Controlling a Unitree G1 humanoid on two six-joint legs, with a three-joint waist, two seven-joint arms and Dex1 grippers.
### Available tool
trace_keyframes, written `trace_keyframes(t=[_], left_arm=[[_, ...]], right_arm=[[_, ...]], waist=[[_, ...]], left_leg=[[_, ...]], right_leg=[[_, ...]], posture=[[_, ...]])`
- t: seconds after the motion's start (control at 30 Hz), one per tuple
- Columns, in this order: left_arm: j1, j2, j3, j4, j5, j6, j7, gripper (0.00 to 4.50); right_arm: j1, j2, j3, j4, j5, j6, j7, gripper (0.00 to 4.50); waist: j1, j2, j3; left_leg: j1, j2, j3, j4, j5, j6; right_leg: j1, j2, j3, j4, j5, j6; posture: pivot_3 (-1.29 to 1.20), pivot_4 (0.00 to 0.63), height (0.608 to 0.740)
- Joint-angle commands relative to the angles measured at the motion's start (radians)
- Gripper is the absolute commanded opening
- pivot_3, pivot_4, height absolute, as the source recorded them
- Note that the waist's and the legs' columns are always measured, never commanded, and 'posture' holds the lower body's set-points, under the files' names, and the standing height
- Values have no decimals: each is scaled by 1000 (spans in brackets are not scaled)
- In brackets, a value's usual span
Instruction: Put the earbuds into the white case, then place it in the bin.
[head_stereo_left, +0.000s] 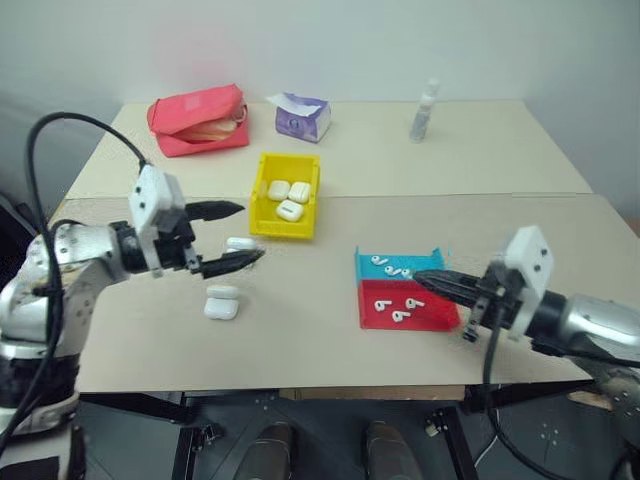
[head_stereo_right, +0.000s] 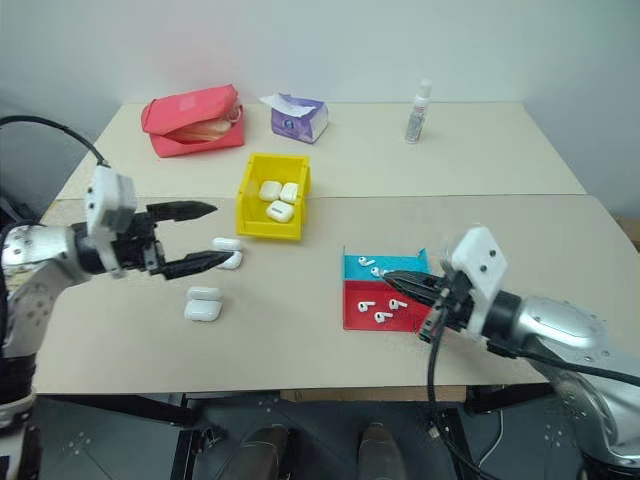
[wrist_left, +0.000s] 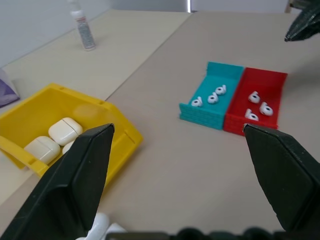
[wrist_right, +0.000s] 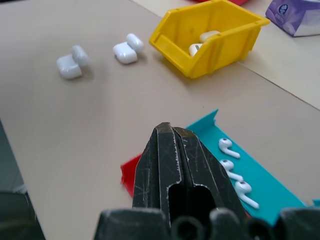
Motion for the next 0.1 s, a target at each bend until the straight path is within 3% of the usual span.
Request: trace_keyframes(t=[0.03,0.1], left_arm=[[47,42,71,-97,-94,39,-39,4483],[66,42,83,-129,-126,65,-12,4483]], right_arm=[[13,-27,-67,10,16,-55,59,0],[10,-33,-74,12,37,-62,79,0]], waist=[[-2,0,0],[-4,0,0]], left_leg=[[1,1,0,0,0,0],[1,3,1,-1,0,0]], right_leg=[[1,1,0,0,0,0],[1,2,0,0,0,0]], posture=[[0,150,740],[0,150,740]])
